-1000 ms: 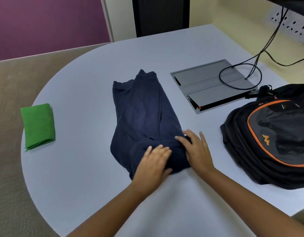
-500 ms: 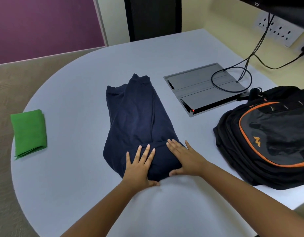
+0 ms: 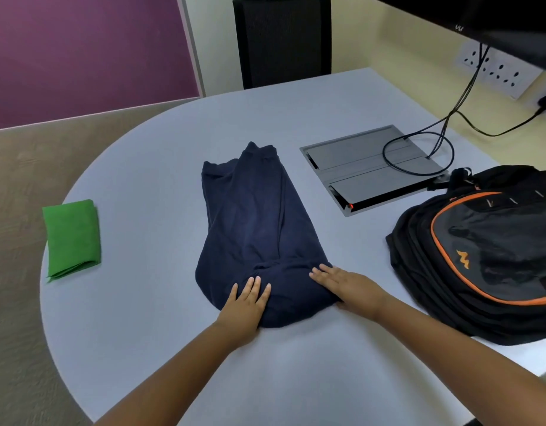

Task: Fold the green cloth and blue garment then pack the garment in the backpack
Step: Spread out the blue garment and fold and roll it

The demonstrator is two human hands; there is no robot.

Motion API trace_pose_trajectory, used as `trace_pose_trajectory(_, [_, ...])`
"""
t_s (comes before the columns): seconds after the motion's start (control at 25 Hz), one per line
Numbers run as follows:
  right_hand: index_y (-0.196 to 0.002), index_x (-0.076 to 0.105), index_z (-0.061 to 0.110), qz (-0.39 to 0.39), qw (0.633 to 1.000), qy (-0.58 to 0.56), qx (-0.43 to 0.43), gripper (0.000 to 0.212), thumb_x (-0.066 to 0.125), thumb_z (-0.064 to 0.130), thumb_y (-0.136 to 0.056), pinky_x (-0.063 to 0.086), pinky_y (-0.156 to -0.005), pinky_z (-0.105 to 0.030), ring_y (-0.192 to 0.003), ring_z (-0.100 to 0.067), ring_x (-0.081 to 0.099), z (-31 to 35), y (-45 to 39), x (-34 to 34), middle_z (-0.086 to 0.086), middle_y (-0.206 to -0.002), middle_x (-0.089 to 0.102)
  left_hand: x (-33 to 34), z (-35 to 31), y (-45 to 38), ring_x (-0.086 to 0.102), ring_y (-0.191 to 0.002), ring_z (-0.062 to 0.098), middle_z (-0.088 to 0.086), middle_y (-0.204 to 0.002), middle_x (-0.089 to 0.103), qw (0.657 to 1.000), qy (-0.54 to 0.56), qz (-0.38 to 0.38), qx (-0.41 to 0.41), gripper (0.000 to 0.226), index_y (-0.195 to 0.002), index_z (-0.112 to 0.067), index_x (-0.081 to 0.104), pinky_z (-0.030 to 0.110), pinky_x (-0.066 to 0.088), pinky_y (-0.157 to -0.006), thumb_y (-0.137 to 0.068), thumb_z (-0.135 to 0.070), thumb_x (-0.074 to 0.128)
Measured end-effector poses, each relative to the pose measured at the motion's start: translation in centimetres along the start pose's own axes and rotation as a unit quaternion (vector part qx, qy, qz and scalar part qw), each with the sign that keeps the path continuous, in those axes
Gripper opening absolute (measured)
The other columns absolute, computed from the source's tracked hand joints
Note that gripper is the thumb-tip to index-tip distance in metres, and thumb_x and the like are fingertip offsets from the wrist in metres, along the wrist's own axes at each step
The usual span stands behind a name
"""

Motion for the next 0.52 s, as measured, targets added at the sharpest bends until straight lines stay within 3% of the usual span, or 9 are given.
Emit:
trace_pose_trajectory(0.08, [-0.150, 0.013, 0.024, 0.018, 1.000, -0.003, 0.025, 0.070, 0.041, 0.001, -0.090, 0.028, -0.112, -0.028, -0.144, -0.013, 0.016, 0.5, 0.1, -1.0, 0.003, -0.157, 0.015, -1.1, 0.1, -0.1, -0.004, -0.146, 0.027, 0.014, -0.158, -0.005, 0.999, 0.011, 0.046, 0.017, 0.069, -0.149, -0.015, -0.008, 0.041, 0.005, -0.118, -0.097, -0.008, 0.037])
trace_pose_trajectory(0.16, [-0.149, 0.020, 0.026, 0.038, 0.999, -0.011, 0.038, 0.066, 0.044, 0.005, -0.090, 0.030, -0.108, -0.026, -0.140, -0.016, 0.030, 1.3, -0.1, -1.8, 0.001, -0.154, 0.026, -2.4, 0.5, 0.5, 0.007, -0.146, 0.026, 0.012, -0.158, 0.004, 0.995, 0.028, 0.092, 0.036, 0.066, -0.150, -0.016, -0.001, 0.037, 0.016, -0.116, -0.097, -0.014, 0.039])
trace_pose_trajectory(0.28, [-0.137, 0.044, 0.030, 0.113, 0.991, -0.062, 0.034, 0.058, 0.061, 0.017, -0.083, 0.043, -0.090, -0.024, -0.109, -0.016, 0.057, 2.6, 0.2, -3.7, 0.008, -0.126, 0.060, -3.9, 2.3, 2.6, 0.043, -0.129, 0.022, 0.007, -0.145, 0.042, 0.978, 0.129, 0.140, 0.083, 0.056, -0.143, -0.025, 0.032, 0.032, 0.038, -0.104, -0.091, -0.026, 0.052])
trace_pose_trajectory(0.32, [-0.128, 0.053, 0.030, 0.153, 0.982, -0.106, 0.025, 0.052, 0.067, 0.019, -0.079, 0.045, -0.081, -0.022, -0.095, -0.011, 0.059, 2.9, 0.5, -4.5, 0.013, -0.109, 0.065, -4.4, 3.1, 3.5, 0.054, -0.116, 0.020, 0.004, -0.130, 0.056, 0.961, 0.194, 0.170, 0.103, 0.044, -0.131, -0.028, 0.048, 0.031, 0.045, -0.097, -0.088, -0.025, 0.057])
trace_pose_trajectory(0.4, [-0.115, 0.062, 0.025, 0.243, 0.946, -0.213, 0.012, 0.041, 0.073, 0.020, -0.077, 0.046, -0.072, -0.016, -0.076, 0.001, 0.060, 3.4, 0.7, -6.1, 0.022, -0.083, 0.065, -5.3, 4.5, 4.7, 0.062, -0.100, 0.015, -0.005, -0.105, 0.067, 0.902, 0.335, 0.237, 0.133, 0.027, -0.110, -0.022, 0.063, 0.029, 0.051, -0.089, -0.083, -0.016, 0.065])
trace_pose_trajectory(0.52, [-0.118, 0.063, 0.018, 0.276, 0.899, -0.340, 0.027, 0.039, 0.072, 0.018, -0.080, 0.046, -0.080, -0.011, -0.080, 0.007, 0.064, 3.3, 0.6, -7.2, 0.025, -0.080, 0.069, -6.4, 6.3, 5.2, 0.064, -0.101, 0.006, -0.011, -0.104, 0.070, 0.840, 0.480, 0.234, 0.097, 0.037, -0.111, -0.019, 0.066, 0.019, 0.050, -0.087, -0.078, -0.003, 0.070])
Point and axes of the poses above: each hand's wrist, its own y-axis away from the middle knuckle, its own x-axis out of the palm, z = x × y, the point moved 2 cm from there along -y, towards the middle knuckle
